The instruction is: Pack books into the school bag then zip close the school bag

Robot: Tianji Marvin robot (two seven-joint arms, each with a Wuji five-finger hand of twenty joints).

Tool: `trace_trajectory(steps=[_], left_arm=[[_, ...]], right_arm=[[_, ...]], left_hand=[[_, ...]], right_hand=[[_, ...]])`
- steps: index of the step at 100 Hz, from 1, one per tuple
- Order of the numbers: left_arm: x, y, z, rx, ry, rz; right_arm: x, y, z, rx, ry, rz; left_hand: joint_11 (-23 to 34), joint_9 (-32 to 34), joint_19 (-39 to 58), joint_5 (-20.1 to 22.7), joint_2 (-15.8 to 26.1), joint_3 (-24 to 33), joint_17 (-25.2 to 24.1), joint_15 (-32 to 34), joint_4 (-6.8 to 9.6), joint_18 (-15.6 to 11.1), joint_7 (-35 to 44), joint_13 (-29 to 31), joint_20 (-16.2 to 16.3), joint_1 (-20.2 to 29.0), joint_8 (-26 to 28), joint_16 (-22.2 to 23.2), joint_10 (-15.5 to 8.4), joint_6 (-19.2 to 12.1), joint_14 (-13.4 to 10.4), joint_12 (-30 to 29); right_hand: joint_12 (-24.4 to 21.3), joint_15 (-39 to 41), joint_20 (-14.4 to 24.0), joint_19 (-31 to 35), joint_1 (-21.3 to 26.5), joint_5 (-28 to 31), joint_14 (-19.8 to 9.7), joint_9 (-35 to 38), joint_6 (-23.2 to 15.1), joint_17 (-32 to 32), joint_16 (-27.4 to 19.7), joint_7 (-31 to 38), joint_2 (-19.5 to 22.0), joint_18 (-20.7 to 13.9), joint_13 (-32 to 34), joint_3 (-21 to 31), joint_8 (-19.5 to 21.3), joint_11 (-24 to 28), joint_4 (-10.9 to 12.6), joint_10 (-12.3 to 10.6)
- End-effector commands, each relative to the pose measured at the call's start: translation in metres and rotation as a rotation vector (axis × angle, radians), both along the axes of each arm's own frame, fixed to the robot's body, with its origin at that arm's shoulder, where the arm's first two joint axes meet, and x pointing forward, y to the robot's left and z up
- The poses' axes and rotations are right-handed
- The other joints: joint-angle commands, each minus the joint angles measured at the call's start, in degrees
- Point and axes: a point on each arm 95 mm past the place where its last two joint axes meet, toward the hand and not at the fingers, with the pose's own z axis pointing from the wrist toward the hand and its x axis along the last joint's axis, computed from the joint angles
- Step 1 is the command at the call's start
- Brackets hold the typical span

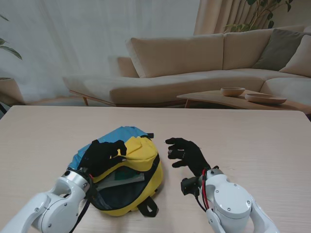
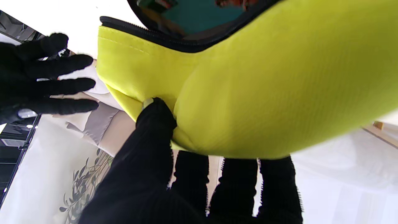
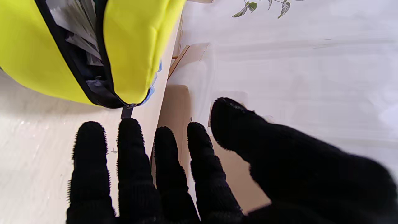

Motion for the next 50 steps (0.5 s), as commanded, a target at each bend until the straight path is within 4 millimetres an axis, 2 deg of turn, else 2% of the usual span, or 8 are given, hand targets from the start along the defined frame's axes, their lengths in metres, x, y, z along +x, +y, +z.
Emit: trace_trajectory(steps=[1, 7, 28, 42, 50], left_arm=[[-0.009, -0.006, -0.012, 0.004, 0.068, -0.008], [-0.013, -0.009, -0.018, 0.009, 0.101, 0.000], [-0.022, -0.019, -0.038, 0.004, 0.215, 0.036], [-0.026, -0.021, -0.050, -0.005, 0.276, 0.063], [-0.031, -0.021, -0.054, -0.001, 0.302, 0.072]], right_arm=[[-0.003, 0.000, -0.004, 0.000, 0.003, 0.014], [-0.004, -0.002, -0.004, -0.006, -0.009, 0.015], [-0.006, -0.006, -0.007, -0.030, -0.045, 0.014], [-0.006, -0.007, -0.009, -0.047, -0.064, 0.012], [-0.006, -0.008, -0.011, -0.056, -0.074, 0.017]], left_hand=[[-0.11, -1.02, 0.75, -0.15, 5.17, -0.16, -1.22, -0.75, 0.94, 0.97, 3.29, -0.79, 0.62, 4.36, 0.90, 0.33, -0.36, -1.55, 0.97, -0.11], [-0.39, -1.14, 0.70, -0.21, 5.18, -0.15, -1.38, -1.01, 0.97, 0.80, 3.27, -0.96, 0.56, 4.38, 0.70, 0.22, -0.39, -1.52, 1.00, -0.10], [-1.57, -2.08, 0.52, -1.16, 5.10, -0.24, -1.96, -1.90, 1.04, 0.27, 2.45, -2.19, 0.38, 4.29, -0.51, -0.09, -0.17, -1.32, 0.84, -0.05], [-6.27, -3.70, -0.53, -3.11, 3.98, 0.98, -3.36, -4.64, 1.33, -0.73, 0.33, -4.67, -0.62, 3.03, -3.80, -1.18, 0.12, -0.88, 0.31, 1.52], [-10.43, -5.44, -2.48, -4.61, 2.63, 3.64, -4.63, -7.40, 1.21, -1.16, -2.27, -6.58, -1.99, -0.19, -6.59, -2.42, 0.23, -0.38, -0.23, 2.10]], right_hand=[[0.74, 1.31, 1.80, 2.05, -3.02, -2.07, -1.56, 1.04, -1.61, -0.66, 0.79, 2.92, 0.41, -1.53, -1.84, -2.17, 0.82, 1.59, 1.86, -2.16], [0.67, 1.33, 2.40, 1.95, -3.02, -3.08, -1.65, 0.85, -1.52, -0.96, 0.80, 5.38, 0.53, -1.74, -2.13, -2.38, -0.28, 1.62, 1.87, -2.18], [0.53, 1.14, 2.79, 1.94, -3.14, -3.96, -1.70, 0.43, -1.41, -1.42, 0.73, 7.02, 0.53, -1.72, -2.68, -2.37, -1.54, 1.37, 1.89, -2.29], [0.48, 1.11, 2.93, 1.92, -3.33, -3.89, -1.73, 0.59, -1.40, -1.48, 0.70, 7.73, 0.37, -1.71, -2.50, -2.13, -2.25, 1.29, 1.96, -2.33], [0.47, 1.03, 2.98, 1.89, -3.43, -3.92, -1.81, 0.59, -1.44, -1.57, 0.66, 7.89, 0.44, -1.79, -2.55, -2.13, -2.60, 1.28, 1.95, -2.33]])
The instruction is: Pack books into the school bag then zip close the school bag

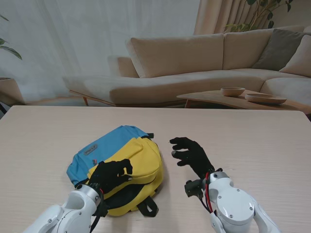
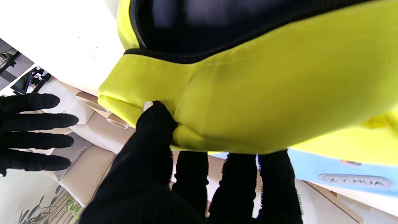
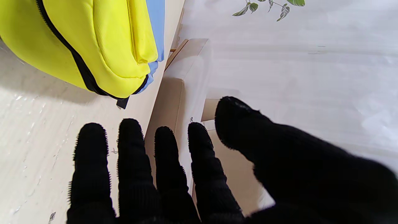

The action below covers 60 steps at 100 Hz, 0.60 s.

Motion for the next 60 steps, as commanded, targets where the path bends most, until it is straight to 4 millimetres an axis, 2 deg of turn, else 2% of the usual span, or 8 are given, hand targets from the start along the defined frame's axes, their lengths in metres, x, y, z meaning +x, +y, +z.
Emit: trace_trajectory(steps=[1, 12, 15, 20, 26, 29, 41, 60], left_arm=[[-0.010, -0.001, -0.009, 0.003, 0.055, -0.004], [-0.017, 0.002, -0.012, 0.002, 0.077, 0.009], [-0.018, 0.003, -0.012, -0.001, 0.080, 0.011], [-0.021, 0.005, -0.012, -0.002, 0.080, 0.012], [-0.024, 0.008, -0.011, 0.001, 0.073, 0.007], [-0.025, 0.010, -0.010, 0.002, 0.066, 0.004], [-0.030, 0.017, -0.004, -0.005, 0.042, -0.009], [-0.035, 0.033, 0.007, 0.001, -0.027, 0.004]], right_arm=[[-0.003, 0.002, -0.005, -0.001, 0.005, 0.020], [-0.002, 0.002, -0.007, -0.013, -0.007, 0.020], [-0.002, 0.003, -0.007, -0.016, -0.010, 0.021], [-0.002, 0.003, -0.008, -0.025, -0.018, 0.026], [-0.002, 0.004, -0.010, -0.043, -0.032, 0.032], [-0.002, 0.005, -0.011, -0.050, -0.039, 0.035], [-0.002, 0.009, -0.012, -0.093, -0.085, 0.062], [-0.002, 0.022, -0.013, -0.197, -0.193, 0.116]], left_hand=[[-2.89, -1.98, -2.25, -2.12, 1.15, 3.31, -1.97, -2.68, 1.24, -0.82, -1.82, -2.36, -1.79, -0.33, -2.72, -1.46, 0.28, -0.22, -0.23, 0.78], [-6.72, -7.21, -6.79, -4.40, -1.28, 7.66, -4.31, -8.17, 1.20, -1.40, -6.52, -5.66, -3.87, -7.59, -6.49, -4.00, -0.03, 1.16, -1.23, -2.45], [-6.43, -9.38, -8.48, -4.71, -1.79, 11.43, -4.93, -10.05, 0.77, -1.51, -9.01, -6.54, -4.15, -11.69, -6.94, -4.91, -0.22, 1.68, -1.48, -8.55], [-8.45, -11.64, -10.98, -5.45, -1.43, 15.10, -5.90, -12.70, 0.77, -1.66, -12.22, -7.83, -4.82, -17.00, -7.69, -6.17, -0.44, 2.06, -1.98, -11.77], [-11.90, -14.43, -13.97, -6.71, 0.43, 18.09, -7.05, -15.99, 2.05, -2.20, -15.88, -9.75, -5.56, -23.42, -9.46, -7.69, -1.08, 2.41, -2.92, -13.77], [-13.87, -15.74, -15.61, -7.45, 0.43, 18.58, -7.87, -17.51, 2.16, -2.35, -17.43, -10.80, -6.03, -25.56, -10.40, -8.36, -1.16, 2.62, -3.07, -14.88], [-18.79, -17.78, -19.58, -8.48, -0.11, 17.48, -9.20, -21.53, 1.66, -2.76, -21.36, -12.82, -6.62, -29.93, -13.37, -9.86, -1.31, 2.66, -3.58, -18.20], [-21.62, -17.27, -21.52, -6.36, 0.70, 15.32, -9.48, -22.91, 1.64, -2.50, -22.54, -12.89, -6.30, -30.61, -14.69, -10.08, -1.02, 1.51, -3.28, -20.18]], right_hand=[[0.45, 0.77, 0.79, 1.43, -1.98, -1.34, -1.68, 0.59, -1.25, -0.26, 0.55, 0.85, 0.36, -1.37, -2.02, -1.53, -0.87, 0.67, 1.82, -2.28], [0.45, 0.75, 0.92, 1.47, -2.10, -1.23, -1.67, 0.59, -1.32, -0.36, 0.54, 1.15, 0.32, -1.41, -1.93, -1.52, -1.37, 0.67, 1.85, -2.28], [0.45, 0.77, 0.94, 1.48, -2.15, -1.21, -1.68, 0.60, -1.30, -0.39, 0.54, 1.19, 0.27, -1.42, -1.86, -1.50, -1.47, 0.67, 1.86, -2.30], [0.43, 0.72, 0.97, 1.47, -2.31, -1.10, -1.72, 0.65, -1.40, -0.48, 0.52, 1.28, 0.26, -1.46, -1.89, -1.54, -1.63, 0.64, 1.85, -2.38], [0.35, 0.62, 1.06, 1.56, -2.67, -0.94, -1.79, 0.87, -1.65, -0.46, 0.47, 1.43, 0.11, -1.47, -1.94, -1.45, -1.81, 0.49, 1.88, -2.75], [0.32, 0.63, 1.07, 1.52, -2.82, -0.77, -1.96, 0.91, -1.85, -0.64, 0.47, 1.56, 0.03, -1.59, -1.84, -1.39, -1.85, 0.42, 1.90, -2.77], [-0.08, -0.27, 0.93, 0.76, -3.93, 0.83, -3.03, 1.48, -3.20, -2.87, 0.12, 2.68, -0.25, -3.22, -3.31, -1.19, -1.80, -0.48, 1.99, -4.48], [-0.61, -2.10, -0.11, -2.03, -5.11, 5.15, -6.11, 2.40, -4.92, -7.19, -0.67, 3.72, -0.29, -6.33, -5.61, -0.96, -1.33, -2.00, 2.15, -6.09]])
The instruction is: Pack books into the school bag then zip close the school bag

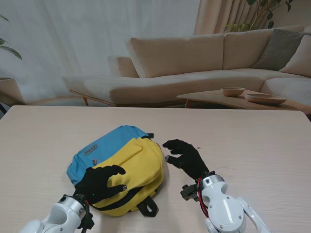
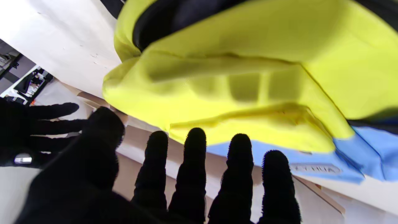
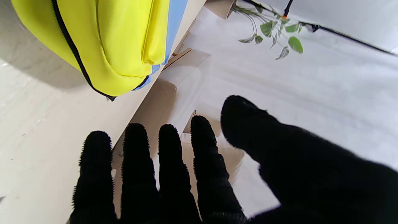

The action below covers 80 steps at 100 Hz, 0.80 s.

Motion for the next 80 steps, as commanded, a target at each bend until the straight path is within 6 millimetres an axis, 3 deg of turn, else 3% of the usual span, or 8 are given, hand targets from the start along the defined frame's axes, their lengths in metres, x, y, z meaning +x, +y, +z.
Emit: trace_trajectory(steps=[1, 12, 25, 48, 63, 80], left_arm=[[-0.004, 0.002, 0.005, 0.001, -0.009, 0.006], [-0.006, 0.014, 0.008, 0.023, -0.040, 0.017], [-0.008, 0.029, 0.009, 0.057, -0.055, 0.016], [-0.018, 0.050, 0.010, 0.169, -0.062, 0.012], [-0.027, 0.059, 0.010, 0.231, -0.052, 0.029], [-0.035, 0.068, 0.005, 0.284, -0.022, 0.066]], right_arm=[[-0.003, 0.009, -0.001, 0.015, 0.003, 0.034], [-0.003, 0.022, -0.003, -0.044, -0.050, 0.085], [-0.002, 0.043, -0.010, -0.119, -0.119, 0.150], [-0.004, 0.074, -0.024, -0.314, -0.215, 0.297], [-0.010, 0.089, -0.033, -0.423, -0.217, 0.402], [-0.012, 0.103, -0.042, -0.530, -0.175, 0.486]], left_hand=[[-0.89, -0.95, -2.26, 0.80, 1.88, -0.95, -1.51, -1.00, 1.57, -0.69, -0.53, -1.11, -0.93, -1.77, -0.91, -1.14, -0.40, -0.49, -0.43, -1.29], [-2.57, -1.11, -2.72, 1.54, 2.20, -1.32, -1.42, -1.37, 1.77, -0.72, -1.19, -1.05, -0.67, -0.94, -1.12, -1.15, -0.14, -1.64, -0.48, -2.41], [-4.51, -2.83, -4.41, -0.24, 2.31, -1.48, -1.84, -2.74, 1.93, -1.24, -2.78, -1.92, -1.01, -0.33, -1.79, -1.65, -0.52, -2.29, -1.37, -3.70], [-5.67, -4.37, -5.92, -2.34, 2.88, -2.14, -2.11, -4.15, 2.08, -1.92, -5.14, -2.91, -0.97, -0.23, -3.48, -2.04, -1.48, -3.15, -2.39, -4.72], [-5.14, -3.75, -6.21, -1.60, 3.30, -2.41, -2.10, -4.42, 2.21, -2.02, -4.60, -2.75, -0.84, 0.13, -3.42, -2.10, -1.64, -3.10, -2.51, -4.49], [-4.08, -2.25, -6.32, 0.06, 3.91, -2.79, -1.93, -4.13, 2.28, -2.13, -3.34, -2.13, -0.63, 0.64, -2.87, -1.86, -1.71, -3.03, -2.56, -3.85]], right_hand=[[-0.64, -1.27, -0.35, -1.23, -3.00, 1.72, -2.66, 0.95, -2.21, -1.36, -0.79, 0.41, -0.15, -3.01, -2.25, -1.02, 0.03, -1.22, 2.04, -3.05], [-1.13, -3.48, -1.71, -3.88, -3.46, 2.90, -4.61, 1.30, -3.43, -3.05, -1.88, -0.50, 0.19, -4.81, -2.70, -1.08, 0.60, -2.81, 2.18, -4.13], [-1.50, -6.14, -4.07, -8.15, -3.69, 3.50, -8.06, 1.54, -5.02, -5.86, -3.14, -1.89, 0.32, -9.64, -4.50, -1.47, 1.07, -4.14, 2.36, -6.14], [-2.61, -10.11, -7.05, -13.24, -4.63, 0.48, -13.03, -0.81, -6.43, -8.49, -5.13, -5.07, 1.06, -15.89, -6.97, -0.54, -0.48, -7.26, 3.15, -9.34], [-3.67, -12.53, -8.68, -15.46, -7.40, -0.18, -15.54, -0.42, -6.56, -9.39, -6.50, -6.36, 6.97, -17.68, -7.99, -4.62, -3.13, -9.83, 4.34, -10.51], [-4.91, -13.64, -8.84, -15.10, -15.58, 3.44, -15.25, 4.88, -5.91, -8.53, -7.19, -7.19, 17.02, -17.43, -5.44, -16.05, -4.35, -13.28, 4.34, -9.26]])
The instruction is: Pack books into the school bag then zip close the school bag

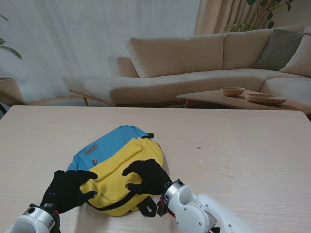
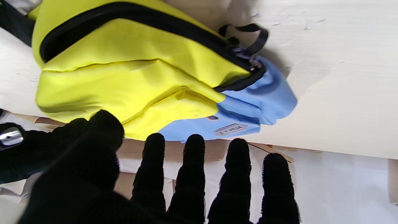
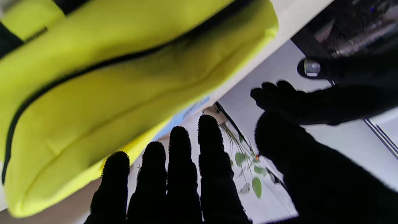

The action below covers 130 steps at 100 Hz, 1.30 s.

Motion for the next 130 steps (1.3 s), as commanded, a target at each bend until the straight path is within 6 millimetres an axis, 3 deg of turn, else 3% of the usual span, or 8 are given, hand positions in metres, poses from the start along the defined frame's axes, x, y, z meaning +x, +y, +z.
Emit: trace_trajectory(steps=[1, 15, 45, 72, 82, 95, 117, 130], left_arm=[[-0.007, 0.002, -0.006, 0.016, 0.036, 0.021], [-0.013, 0.008, -0.014, 0.039, 0.051, 0.067], [-0.028, 0.012, -0.025, 0.144, 0.054, 0.164], [-0.037, 0.011, -0.033, 0.204, 0.023, 0.309], [-0.036, 0.012, -0.039, 0.204, 0.027, 0.356], [-0.034, 0.012, -0.046, 0.229, 0.051, 0.403], [-0.028, 0.014, -0.061, 0.213, 0.076, 0.458], [-0.022, 0.014, -0.069, 0.131, 0.102, 0.462]], right_arm=[[-0.002, 0.006, -0.006, -0.036, 0.024, 0.024], [-0.001, 0.015, -0.016, -0.096, 0.069, 0.034], [0.003, 0.017, -0.023, -0.094, 0.120, -0.001], [0.003, 0.017, -0.021, -0.087, 0.122, -0.002], [0.002, 0.018, -0.020, -0.083, 0.122, 0.000], [0.002, 0.018, -0.020, -0.082, 0.121, 0.004], [0.001, 0.019, -0.019, -0.081, 0.124, 0.005], [0.000, 0.019, -0.019, -0.080, 0.131, 0.005]], left_hand=[[0.97, 0.40, -1.45, 0.10, 1.98, -1.07, -1.23, -1.06, 2.27, -1.23, 1.03, -0.15, -0.61, 0.55, -0.10, -0.41, -1.01, -0.88, -1.06, 0.19], [1.46, 0.75, -1.44, 0.24, 2.20, -1.39, -1.03, -0.58, 2.28, -1.22, 1.29, 0.16, -0.39, 1.07, 0.08, -0.12, -0.96, -0.69, -1.00, 0.60], [5.21, 5.99, 1.04, 5.91, 1.43, -1.45, 0.80, 2.94, 1.82, -0.56, 7.25, 3.09, 1.17, 2.09, 4.45, 1.54, -0.46, -0.94, 0.13, 3.21], [6.57, 6.50, 3.96, 5.66, 1.44, -1.52, 1.37, 5.70, 2.00, -0.48, 6.83, 4.00, 1.68, 1.30, 5.43, 2.67, -0.38, -0.22, 0.96, 4.38], [6.90, 5.32, 4.73, 3.84, 0.16, -1.46, 1.06, 6.24, 2.08, -0.73, 5.25, 3.37, 1.65, -0.48, 4.33, 2.90, -0.54, 0.92, 0.95, 4.77], [7.93, 6.90, 5.42, 5.02, -1.28, -1.78, 1.50, 7.18, 1.76, -0.63, 5.80, 4.39, 1.75, -2.15, 4.25, 3.28, -0.47, 1.50, 1.24, 5.22], [9.65, 7.13, 6.77, 4.96, -2.62, 0.88, 1.63, 9.00, 1.66, -0.89, 6.35, 4.63, 1.86, -1.90, 4.19, 4.16, -0.61, 1.39, 0.96, 6.46], [10.75, 7.17, 8.08, 6.87, -4.59, 7.06, 1.30, 10.10, 0.85, -1.03, 4.31, 4.26, 1.94, -2.22, 1.80, 4.66, -1.24, 0.05, 0.91, 7.26]], right_hand=[[-1.08, -1.38, -0.90, -0.98, -4.57, 1.59, -2.34, 2.89, -0.65, -0.22, -1.06, -1.17, 4.59, -1.82, 0.85, -4.72, -0.88, -1.72, 2.19, -0.82], [-1.51, -2.09, -0.71, -0.65, -6.11, 2.53, -2.08, 3.91, 0.00, -0.13, -1.44, -2.46, 8.31, -2.29, 1.41, -9.59, -0.86, -3.07, 2.68, -0.34], [-1.39, -1.89, 0.11, 0.86, -5.44, 3.35, -1.54, 4.10, 0.88, -0.37, -1.34, -3.04, 7.98, -2.21, 1.62, -9.52, -0.53, -3.03, 2.96, 0.37], [-1.25, -1.48, 0.47, 1.46, -5.20, 3.55, -1.00, 4.05, 1.01, -0.24, -1.12, -3.40, 7.56, -2.24, 1.77, -8.97, -0.21, -2.81, 3.07, 0.37], [-1.22, -1.39, 0.59, 1.61, -5.03, 3.63, -0.88, 4.02, 1.19, -0.28, -1.06, -3.50, 7.28, -2.27, 1.72, -8.53, -0.06, -2.76, 3.14, 0.62], [-1.19, -1.23, 0.74, 1.85, -5.06, 3.65, -0.56, 4.04, 1.23, -0.14, -0.98, -3.61, 7.06, -2.24, 1.85, -8.26, 0.11, -2.68, 3.14, 0.71], [-1.12, -1.06, 0.91, 2.05, -5.02, 3.73, -0.38, 4.00, 1.25, -0.06, -0.88, -3.74, 6.82, -2.28, 1.92, -7.77, 0.37, -2.55, 3.14, 0.66], [-1.08, -0.98, 0.98, 2.12, -4.89, 3.78, -0.17, 3.99, 1.35, -0.03, -0.83, -3.79, 6.58, -2.29, 1.84, -7.49, 0.51, -2.45, 3.16, 0.74]])
